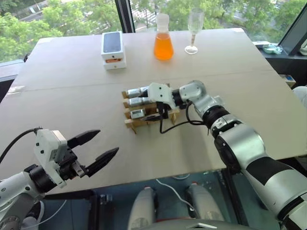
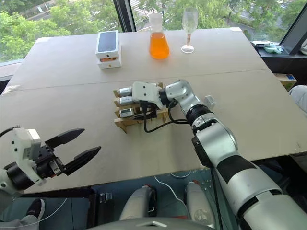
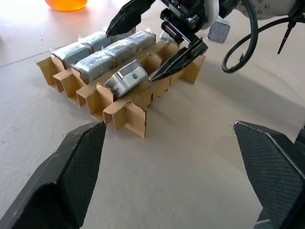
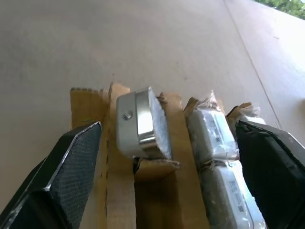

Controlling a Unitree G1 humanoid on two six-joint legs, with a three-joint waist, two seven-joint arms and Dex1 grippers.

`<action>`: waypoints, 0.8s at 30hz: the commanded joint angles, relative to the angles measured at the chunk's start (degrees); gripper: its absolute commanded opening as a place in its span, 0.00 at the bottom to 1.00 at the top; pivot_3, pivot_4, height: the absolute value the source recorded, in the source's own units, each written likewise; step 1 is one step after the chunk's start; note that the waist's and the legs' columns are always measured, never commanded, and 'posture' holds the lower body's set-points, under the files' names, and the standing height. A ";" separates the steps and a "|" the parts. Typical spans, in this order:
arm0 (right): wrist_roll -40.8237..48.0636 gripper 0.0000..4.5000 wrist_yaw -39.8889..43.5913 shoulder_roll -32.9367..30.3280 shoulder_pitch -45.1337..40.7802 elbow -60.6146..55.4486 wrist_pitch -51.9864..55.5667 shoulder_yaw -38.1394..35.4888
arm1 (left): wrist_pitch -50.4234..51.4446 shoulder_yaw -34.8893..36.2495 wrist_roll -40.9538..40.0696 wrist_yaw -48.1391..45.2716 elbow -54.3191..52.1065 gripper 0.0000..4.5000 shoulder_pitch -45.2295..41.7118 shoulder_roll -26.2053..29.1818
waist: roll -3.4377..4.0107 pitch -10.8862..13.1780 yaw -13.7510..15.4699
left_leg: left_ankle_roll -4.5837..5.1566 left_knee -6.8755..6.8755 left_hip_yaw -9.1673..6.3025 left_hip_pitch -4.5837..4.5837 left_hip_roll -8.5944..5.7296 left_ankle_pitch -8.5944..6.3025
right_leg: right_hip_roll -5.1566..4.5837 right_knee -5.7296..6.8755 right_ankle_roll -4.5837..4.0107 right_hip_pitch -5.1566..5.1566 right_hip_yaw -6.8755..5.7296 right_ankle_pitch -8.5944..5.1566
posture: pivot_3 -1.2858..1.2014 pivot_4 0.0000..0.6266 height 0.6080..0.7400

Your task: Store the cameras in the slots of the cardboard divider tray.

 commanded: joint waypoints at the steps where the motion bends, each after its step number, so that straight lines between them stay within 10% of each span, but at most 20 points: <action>1: -0.36 0.99 -1.21 0.53 -0.71 -1.37 -1.13 0.32 | -0.18 0.29 -0.60 -0.42 -0.22 0.99 0.07 0.58 | 0.00 0.00 0.04 | 0.00 0.00 0.00 0.00 0.00 0.00 | 0.00 0.00 0.00 0.00 0.00 0.00 | 0.52 0.24 1.00; 6: -0.30 0.83 -2.11 0.92 -1.03 -1.21 -0.52 -0.05 | -0.28 0.56 -0.54 -0.56 -0.41 0.99 0.44 0.39 | 0.00 0.00 0.08 | 0.00 0.01 -0.01 0.00 0.00 0.00 | -0.03 0.00 0.01 0.01 0.00 0.00 | 0.52 0.24 1.00; 14: 0.08 0.01 0.25 1.44 -1.45 -1.21 -0.42 -0.17 | -0.48 0.72 -0.64 -0.32 -0.70 0.99 1.02 0.06 | 0.00 0.00 0.07 | 0.00 0.01 -0.02 0.00 0.00 0.00 | -0.03 0.00 0.00 0.01 0.00 0.00 | 0.52 0.24 1.00; 24: 1.10 0.01 3.56 1.90 -3.75 -1.35 1.47 -1.23 | -0.45 0.76 -0.69 -0.41 -0.41 0.99 0.47 0.42 | 0.00 0.00 0.08 | 0.00 0.00 -0.04 0.01 0.00 0.00 | -0.02 0.01 0.00 0.01 -0.01 0.00 | 0.52 0.24 1.00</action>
